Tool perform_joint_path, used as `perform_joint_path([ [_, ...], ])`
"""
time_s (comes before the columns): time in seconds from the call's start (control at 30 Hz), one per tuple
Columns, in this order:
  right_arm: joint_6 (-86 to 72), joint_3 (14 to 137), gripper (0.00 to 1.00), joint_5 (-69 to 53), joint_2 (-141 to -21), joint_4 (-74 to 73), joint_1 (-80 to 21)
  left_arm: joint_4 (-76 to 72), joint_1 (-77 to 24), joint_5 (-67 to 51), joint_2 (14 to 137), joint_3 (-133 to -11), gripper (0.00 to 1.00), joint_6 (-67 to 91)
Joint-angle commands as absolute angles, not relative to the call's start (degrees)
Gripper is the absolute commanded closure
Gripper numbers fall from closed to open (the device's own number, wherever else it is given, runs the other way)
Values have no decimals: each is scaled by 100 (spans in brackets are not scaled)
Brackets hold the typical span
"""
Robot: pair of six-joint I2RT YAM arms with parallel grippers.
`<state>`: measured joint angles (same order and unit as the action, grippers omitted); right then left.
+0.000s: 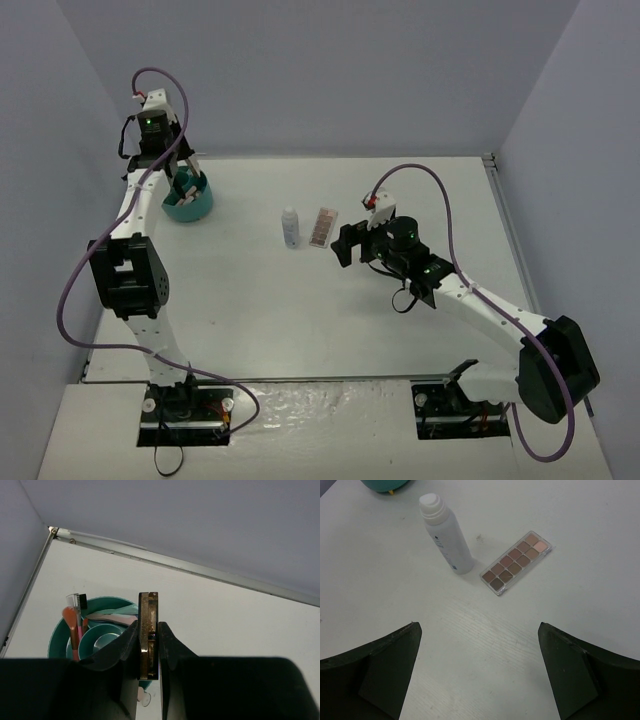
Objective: Organize the makeup
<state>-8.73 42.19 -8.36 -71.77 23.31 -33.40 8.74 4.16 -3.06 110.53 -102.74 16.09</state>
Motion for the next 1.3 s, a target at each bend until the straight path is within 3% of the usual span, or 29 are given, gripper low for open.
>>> perform_joint_path([
  [0.0,-874,4272,0,-856,-7152,2839,-3313,228,443,-397,10989,-10640,100,1393],
  [0.53,-861,4236,0,-896,-7233,2892,-3305,-158,501,-238,11206,-10021,100,1204],
  [1.1,-862,4219,0,-984,-7225,2900,-3305,-501,633,-229,11144,-9431,85,1283],
  [1.27,-861,4218,0,-1011,-7234,2901,-3305,-540,661,-245,11152,-9346,76,1275],
])
